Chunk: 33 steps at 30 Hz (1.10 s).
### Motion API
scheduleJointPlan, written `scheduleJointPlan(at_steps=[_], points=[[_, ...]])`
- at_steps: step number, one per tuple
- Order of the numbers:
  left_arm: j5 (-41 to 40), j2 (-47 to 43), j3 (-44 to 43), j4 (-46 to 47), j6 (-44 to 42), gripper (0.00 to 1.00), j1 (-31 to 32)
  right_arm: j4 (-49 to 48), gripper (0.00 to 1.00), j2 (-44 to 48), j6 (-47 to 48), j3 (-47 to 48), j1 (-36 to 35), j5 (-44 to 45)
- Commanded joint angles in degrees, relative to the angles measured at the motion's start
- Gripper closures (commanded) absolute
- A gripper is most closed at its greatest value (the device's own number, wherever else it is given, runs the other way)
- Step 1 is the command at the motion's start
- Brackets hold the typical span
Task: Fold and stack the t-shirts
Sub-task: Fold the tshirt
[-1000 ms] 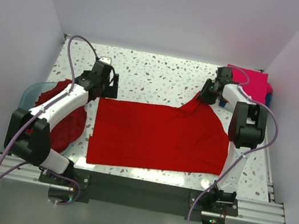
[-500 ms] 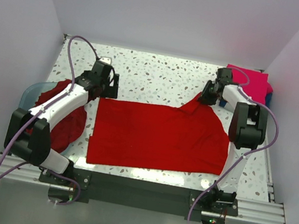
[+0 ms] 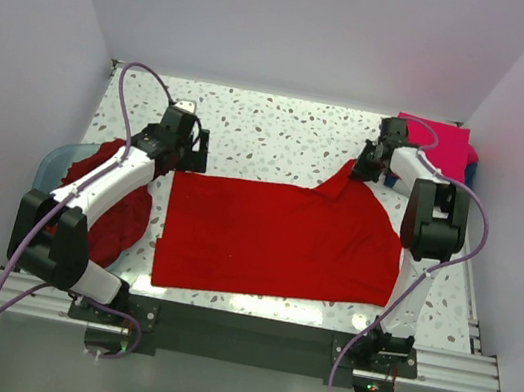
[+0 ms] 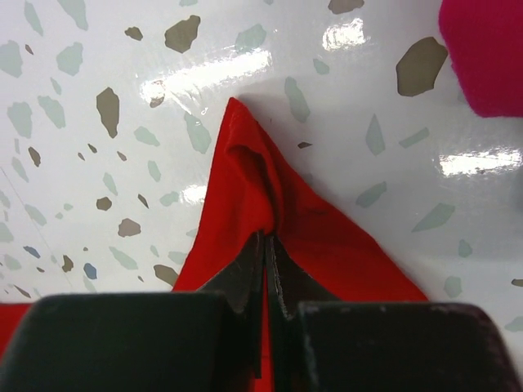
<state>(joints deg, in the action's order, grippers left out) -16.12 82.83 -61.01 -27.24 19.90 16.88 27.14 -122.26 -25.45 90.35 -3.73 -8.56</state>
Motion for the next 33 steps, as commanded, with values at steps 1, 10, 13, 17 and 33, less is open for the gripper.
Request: scheduleJointPlan(at_steps=[1, 10, 13, 17, 33], points=[[0.82, -0.12, 0.28, 2.28, -0.48, 0.00, -0.54, 1.08, 1.00, 1.93, -0.65, 2.64, -0.23, -0.49], [-1.18, -0.04, 0.46, 2.11, -0.48, 0.00, -0.62, 1.87, 1.00, 4.66, -0.91, 2.47, -0.32, -0.15], [-4.95, 1.81, 0.28, 1.41, 0.22, 0.00, -1.15, 2.13, 1.00, 6.06, -0.91, 1.33, -0.40, 0.21], [-6.04, 6.81, -1.03, 0.62, 1.36, 0.00, -2.90, 2.48, 1.00, 7.91, -1.09, -0.69, -0.40, -0.23], [-0.84, 21.31, -7.63, 1.84, 4.09, 0.17, -4.05, 1.08, 1.00, 11.34, -0.04, -6.15, -1.02, -1.90]])
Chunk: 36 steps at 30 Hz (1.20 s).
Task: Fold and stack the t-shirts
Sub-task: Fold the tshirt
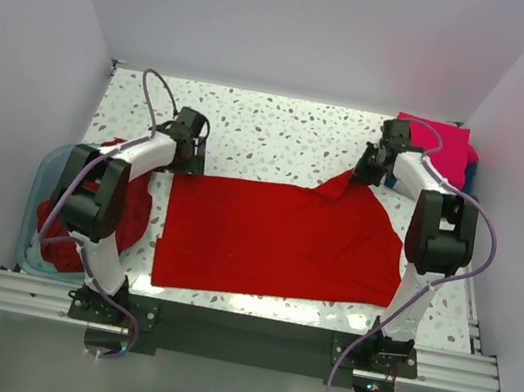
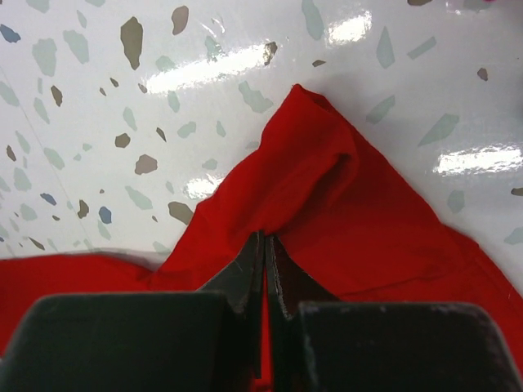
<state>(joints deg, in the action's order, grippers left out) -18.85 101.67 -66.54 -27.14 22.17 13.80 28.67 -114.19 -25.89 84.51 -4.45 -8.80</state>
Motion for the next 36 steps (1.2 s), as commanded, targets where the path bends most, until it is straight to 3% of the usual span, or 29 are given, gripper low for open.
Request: scheduleJointPlan(at_steps=[1, 7, 27, 30, 36], points=[[1.89, 2.83, -2.27, 1.82, 2.08, 0.18, -1.32, -0.28, 1.00, 3.19, 0.58, -0.31, -0.30, -1.66], [1.19, 3.36, -2.19, 3.14, 3.93, 0.31, -3.34, 0.78, 1.00, 3.36, 2.25, -0.05, -0.30, -1.13], [5.58, 6.44, -1.84, 4.72, 3.75, 0.52, -5.72, 1.48, 1.00, 5.21, 2.95, -1.28, -0.30, -1.22], [5.84, 6.96, -1.92, 4.55, 3.67, 0.61, -5.72, 1.39, 1.00, 5.56, 2.69, -1.54, -0.30, -1.31], [6.02, 7.40, -2.19, 4.37, 3.32, 0.96, -5.63, 1.66, 1.00, 7.40, 2.51, -2.33, -0.39, -1.49]])
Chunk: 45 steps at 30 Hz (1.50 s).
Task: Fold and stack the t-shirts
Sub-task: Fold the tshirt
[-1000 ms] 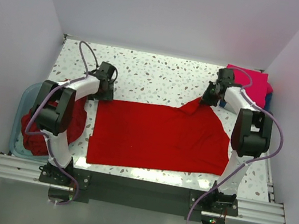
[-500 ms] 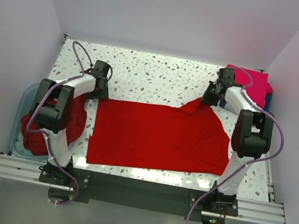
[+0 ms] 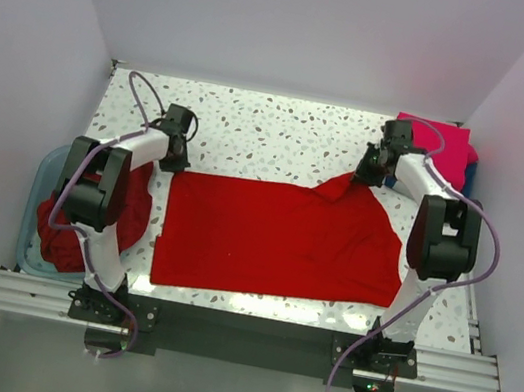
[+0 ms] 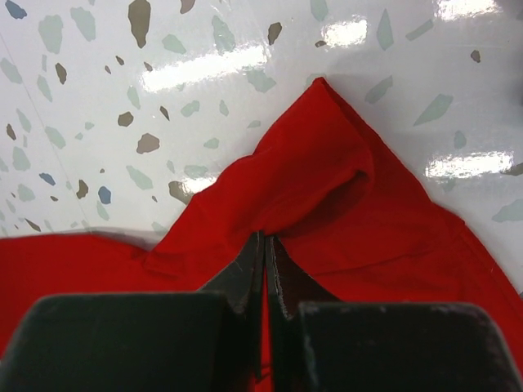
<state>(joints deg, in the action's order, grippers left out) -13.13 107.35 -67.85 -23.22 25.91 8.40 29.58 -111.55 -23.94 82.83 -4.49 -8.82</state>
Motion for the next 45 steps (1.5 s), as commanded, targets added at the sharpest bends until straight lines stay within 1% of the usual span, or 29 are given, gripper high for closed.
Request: scheduleJointPlan(at_steps=[1, 6, 11, 14, 21, 27, 34, 37, 45], points=[[0.47, 1.90, -0.96, 0.46, -0.42, 1.00, -0.32, 0.83, 1.00, 5.11, 0.57, -1.00, -0.34, -1.46], [-0.40, 1.02, -1.05, 0.20, -0.86, 1.00, -0.23, 1.70, 1.00, 8.62, 0.39, -3.37, -0.25, -0.94], [-2.08, -2.58, -0.09, 0.37, -1.30, 1.00, 0.73, 2.41, 1.00, 16.35, -0.40, -8.55, -0.25, -0.06], [-4.79, -5.91, 0.79, 0.02, -1.74, 1.00, 2.83, 3.28, 1.00, 20.92, -0.93, -11.98, -0.34, 0.12], [-14.37, -14.97, 4.48, -1.64, -1.40, 1.00, 7.58, 5.48, 1.00, 30.15, -1.37, -20.33, -0.34, 0.82], [-17.63, -20.95, 8.70, -5.60, 1.68, 1.00, 10.14, 8.38, 1.00, 38.23, -1.19, -27.44, -0.52, 1.61], [-18.16, -26.83, 14.32, -7.89, 4.41, 1.00, 11.11, 12.69, 1.00, 45.35, -0.75, -31.58, -0.61, 2.84], [-18.51, -28.59, 15.82, -8.76, 4.94, 1.00, 11.46, 14.36, 1.00, 48.34, -0.75, -32.81, -0.61, 3.19], [-18.69, -31.59, 18.02, -10.53, 5.55, 1.00, 12.16, 17.35, 1.00, 52.74, -0.75, -35.28, -0.61, 3.46]])
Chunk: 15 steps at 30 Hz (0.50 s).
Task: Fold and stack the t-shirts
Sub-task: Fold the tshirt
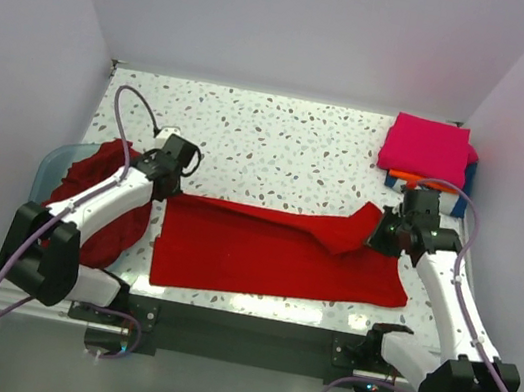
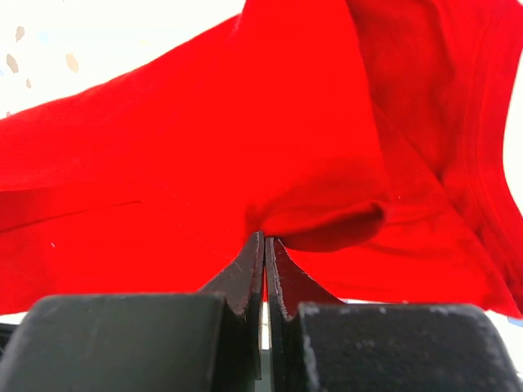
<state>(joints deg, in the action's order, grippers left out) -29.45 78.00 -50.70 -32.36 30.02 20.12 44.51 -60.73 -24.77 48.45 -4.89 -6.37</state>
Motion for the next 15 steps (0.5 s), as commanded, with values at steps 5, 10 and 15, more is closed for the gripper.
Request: scheduleJointPlan(at_steps=[5, 10, 15], points=[[-1.58, -2.59, 1.74, -3.41, 1.97, 1.00, 1.15, 2.77, 1.00, 3.33, -0.63, -2.04, -0.21, 0.66], [-1.31, -7.05, 1.39, -8.77, 4.17, 0.39, 1.50, 3.91, 0.75, 5.18, -0.98, -2.22, -0.21, 0.22], [-0.26, -12.60, -1.67, -11.40, 3.29, 0.11, 1.50, 4.36, 0.48, 6.06, -0.98, -1.43, -0.30, 0.83]])
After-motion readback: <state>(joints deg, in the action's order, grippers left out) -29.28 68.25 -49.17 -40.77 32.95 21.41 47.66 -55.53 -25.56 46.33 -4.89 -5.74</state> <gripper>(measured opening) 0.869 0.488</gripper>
